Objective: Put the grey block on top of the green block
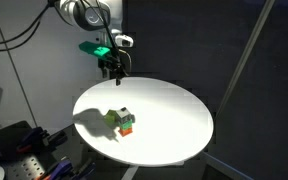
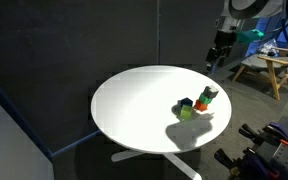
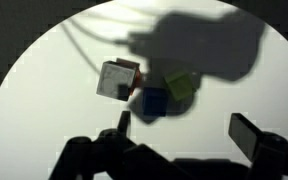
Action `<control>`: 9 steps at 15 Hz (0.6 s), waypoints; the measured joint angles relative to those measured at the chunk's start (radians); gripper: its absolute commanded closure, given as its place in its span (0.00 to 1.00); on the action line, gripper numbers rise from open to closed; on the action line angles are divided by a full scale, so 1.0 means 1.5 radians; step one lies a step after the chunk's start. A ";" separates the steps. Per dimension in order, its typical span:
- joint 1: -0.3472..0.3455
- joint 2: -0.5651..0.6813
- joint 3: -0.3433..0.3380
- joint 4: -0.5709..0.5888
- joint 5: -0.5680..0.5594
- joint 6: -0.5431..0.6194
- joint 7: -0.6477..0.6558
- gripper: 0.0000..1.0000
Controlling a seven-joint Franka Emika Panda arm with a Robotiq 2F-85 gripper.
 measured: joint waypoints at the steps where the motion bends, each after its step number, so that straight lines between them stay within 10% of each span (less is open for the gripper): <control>1: 0.004 -0.011 0.004 0.000 -0.009 -0.009 0.001 0.00; 9: 0.027 -0.060 0.039 0.002 -0.039 -0.028 0.072 0.00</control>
